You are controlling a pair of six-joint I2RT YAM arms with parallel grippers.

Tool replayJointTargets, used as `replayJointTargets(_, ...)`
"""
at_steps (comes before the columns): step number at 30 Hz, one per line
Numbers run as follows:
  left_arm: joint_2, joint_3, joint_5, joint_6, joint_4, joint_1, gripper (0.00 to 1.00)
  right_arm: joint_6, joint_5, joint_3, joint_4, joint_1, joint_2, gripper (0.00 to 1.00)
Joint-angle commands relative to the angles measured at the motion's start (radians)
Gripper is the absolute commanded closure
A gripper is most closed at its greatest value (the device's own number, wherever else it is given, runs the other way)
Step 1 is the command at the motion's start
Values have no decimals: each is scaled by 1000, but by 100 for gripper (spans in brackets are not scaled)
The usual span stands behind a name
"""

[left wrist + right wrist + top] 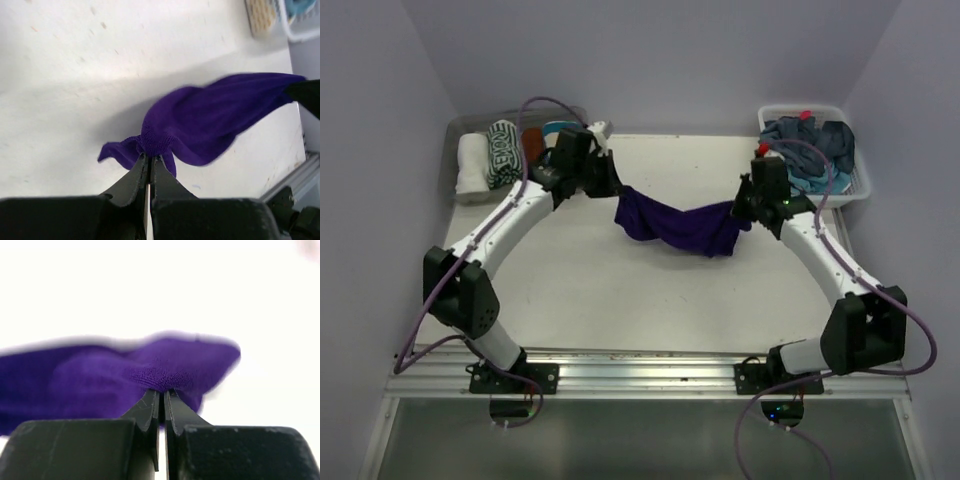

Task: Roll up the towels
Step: Flatten the towel

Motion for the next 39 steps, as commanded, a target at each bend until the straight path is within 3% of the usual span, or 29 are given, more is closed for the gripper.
replayJointTargets(1,-75,158,-5,51,-58,113,100,-90,66,249,-38,-33,-70,100)
replayJointTargets(4,-82,287,-55,89,-116,162,100,-123,97,421,-84,-35,-77,100)
replayJointTargets(8,-135,342,-129,123,-150,204,100,-156,138,498,-109,-35,-145,100)
replayJointTargets(12,-218,233,-155,139,-133,261,100,-157,175,425,-160,-37,-251,100)
replayJointTargets(16,-272,5,-144,131,-101,282,100,-145,163,290,-241,-36,-300,98)
replayJointTargets(17,-273,-34,-114,126,-87,282,100,-139,155,264,-249,-35,-298,95)
replayJointTargets(18,-267,-66,-101,108,-61,282,100,-137,140,229,-253,-36,-291,77)
replayJointTargets(20,-214,-126,-57,106,-30,282,100,-137,129,219,-252,-35,-224,53)
replayJointTargets(21,-186,-132,-61,102,-12,282,95,-137,147,225,-246,-36,-184,41)
replayJointTargets(22,-151,-123,-83,96,-19,282,77,-139,157,228,-246,-37,-151,40)
replayJointTargets(23,-78,-108,-115,96,-35,282,17,-140,167,231,-249,-35,-89,40)
replayJointTargets(24,-47,-88,-133,91,-85,284,1,-139,171,241,-255,-35,-65,39)
replayJointTargets(26,-2,-48,-158,88,-127,282,0,-127,169,235,-267,-35,-38,39)
replayJointTargets(29,-54,-105,-184,80,-96,282,2,-110,137,166,-234,-35,-70,39)
replayJointTargets(37,-184,-437,-392,-59,-124,268,37,23,-29,-136,-213,-23,-226,42)
replayJointTargets(39,-175,-503,-385,-67,-99,268,38,50,-46,-205,-200,-17,-257,42)
